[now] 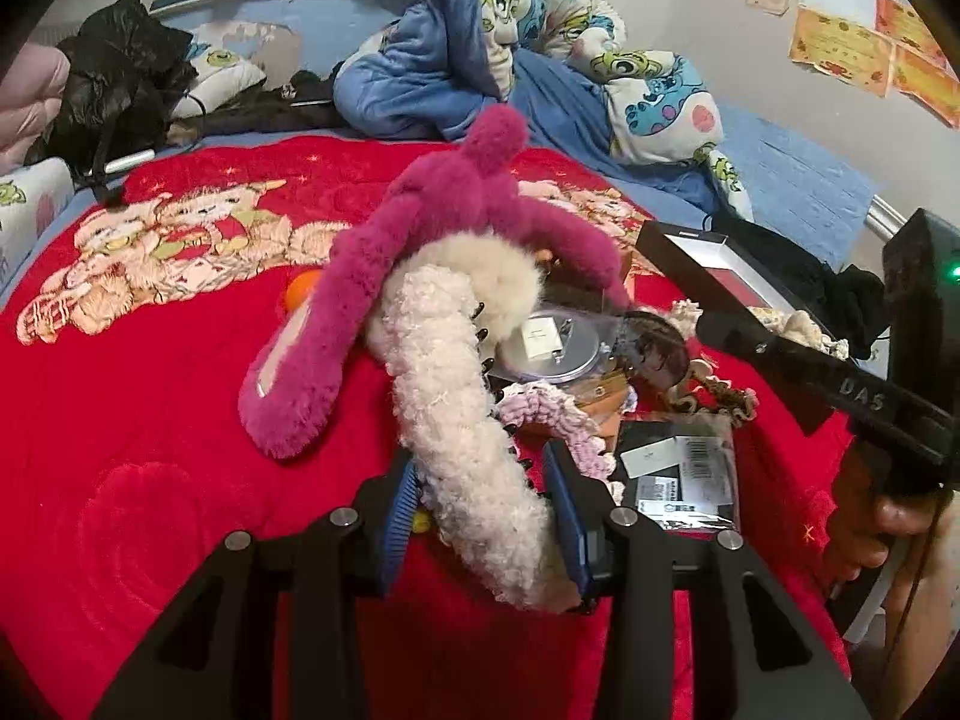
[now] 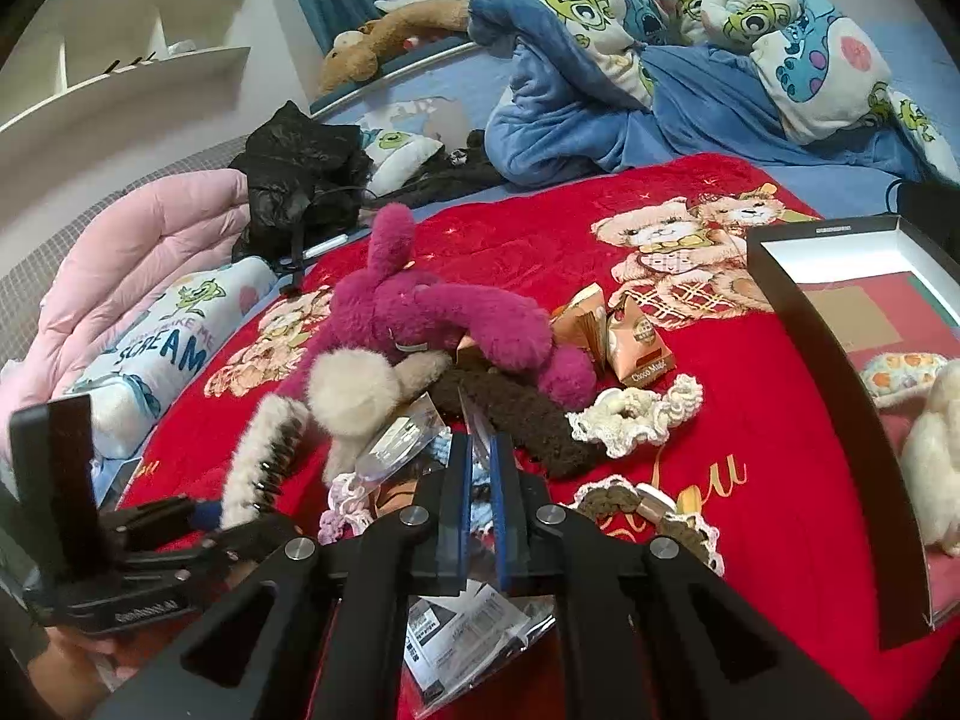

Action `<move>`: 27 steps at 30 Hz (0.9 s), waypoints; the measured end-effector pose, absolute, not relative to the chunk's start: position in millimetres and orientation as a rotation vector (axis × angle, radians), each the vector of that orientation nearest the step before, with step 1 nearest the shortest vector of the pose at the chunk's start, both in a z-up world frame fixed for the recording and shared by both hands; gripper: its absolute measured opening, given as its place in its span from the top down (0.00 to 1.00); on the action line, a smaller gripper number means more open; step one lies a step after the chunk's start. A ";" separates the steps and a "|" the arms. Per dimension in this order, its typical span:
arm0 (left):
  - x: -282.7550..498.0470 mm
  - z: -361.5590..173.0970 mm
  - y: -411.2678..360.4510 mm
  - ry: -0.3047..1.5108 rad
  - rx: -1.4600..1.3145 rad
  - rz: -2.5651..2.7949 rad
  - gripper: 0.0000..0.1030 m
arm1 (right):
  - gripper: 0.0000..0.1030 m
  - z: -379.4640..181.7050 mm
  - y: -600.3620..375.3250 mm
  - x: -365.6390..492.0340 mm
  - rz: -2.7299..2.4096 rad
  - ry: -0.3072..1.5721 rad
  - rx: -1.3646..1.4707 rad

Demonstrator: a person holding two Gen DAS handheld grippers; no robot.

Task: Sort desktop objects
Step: 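Lift the hair clip with the left tool while the right tool lifts the plastic packet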

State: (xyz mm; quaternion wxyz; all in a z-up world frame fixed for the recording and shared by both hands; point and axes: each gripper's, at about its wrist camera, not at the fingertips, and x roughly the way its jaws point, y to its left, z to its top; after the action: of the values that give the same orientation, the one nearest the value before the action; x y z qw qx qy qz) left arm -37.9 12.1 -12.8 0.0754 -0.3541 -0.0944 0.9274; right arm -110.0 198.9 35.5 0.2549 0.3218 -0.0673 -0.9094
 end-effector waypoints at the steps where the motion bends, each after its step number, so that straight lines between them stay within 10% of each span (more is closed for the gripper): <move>1: -35.9 -12.3 12.7 -0.281 -1.059 2.782 0.59 | 0.94 35.0 198.8 -109.4 -2.473 -0.178 0.879; 27: -33.3 -23.9 5.7 -0.272 -1.095 2.749 0.59 | 0.89 1.7 189.6 -140.1 -2.517 -0.121 1.086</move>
State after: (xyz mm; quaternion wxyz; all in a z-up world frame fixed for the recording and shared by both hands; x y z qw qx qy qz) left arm -33.3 5.7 -23.9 0.0850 -0.3671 -0.0911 0.9218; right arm -140.1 189.6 1.7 0.1978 0.3879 -0.0431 -0.8992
